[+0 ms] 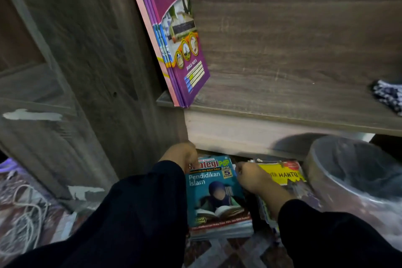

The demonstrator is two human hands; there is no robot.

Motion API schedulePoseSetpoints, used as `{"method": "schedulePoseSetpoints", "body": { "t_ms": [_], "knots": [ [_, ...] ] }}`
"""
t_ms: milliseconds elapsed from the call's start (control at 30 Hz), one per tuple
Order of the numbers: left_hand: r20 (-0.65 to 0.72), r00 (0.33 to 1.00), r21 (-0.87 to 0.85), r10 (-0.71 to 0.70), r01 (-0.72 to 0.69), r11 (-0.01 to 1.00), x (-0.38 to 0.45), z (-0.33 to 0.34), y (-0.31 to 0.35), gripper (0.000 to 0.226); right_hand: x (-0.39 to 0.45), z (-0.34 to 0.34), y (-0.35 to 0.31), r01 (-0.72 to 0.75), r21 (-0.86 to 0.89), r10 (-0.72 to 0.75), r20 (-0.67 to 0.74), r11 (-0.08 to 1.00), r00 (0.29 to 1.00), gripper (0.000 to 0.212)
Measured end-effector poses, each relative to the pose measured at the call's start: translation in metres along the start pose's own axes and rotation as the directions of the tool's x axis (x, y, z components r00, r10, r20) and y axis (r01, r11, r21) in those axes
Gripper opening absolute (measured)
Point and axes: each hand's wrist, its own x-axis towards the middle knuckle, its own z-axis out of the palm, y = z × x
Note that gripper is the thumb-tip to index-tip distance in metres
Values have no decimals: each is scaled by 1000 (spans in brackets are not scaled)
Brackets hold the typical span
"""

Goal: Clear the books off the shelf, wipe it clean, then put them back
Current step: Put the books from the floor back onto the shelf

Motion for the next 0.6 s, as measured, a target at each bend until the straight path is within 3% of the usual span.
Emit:
{"method": "schedulePoseSetpoints", "body": {
  "t_ms": [133, 267, 333, 467, 600],
  "knots": [
    [-71, 997, -77, 30, -36, 996, 56, 37, -22, 35, 23, 40, 11, -45, 9, 43, 157, 999, 987, 32],
    [-83, 997, -277, -10, -13, 961, 140, 76, -50, 50, 47, 78, 26, -171, 43, 156, 249, 984, 956, 31],
    [-75, 996, -324, -50, 23, 946, 126, 86, -51, 47, 56, 92, 33, -185, 65, 159, 292, 981, 943, 30],
    [-80, 992, -448, -102, 56, 892, 131, 100, -51, 50, 67, 106, 42, -184, 116, 149, 260, 976, 954, 31],
    [-11, 983, -648, -182, 132, 750, 146, 100, -52, 51, 72, 111, 45, -236, 171, 200, 203, 957, 959, 30]
  ]
}}
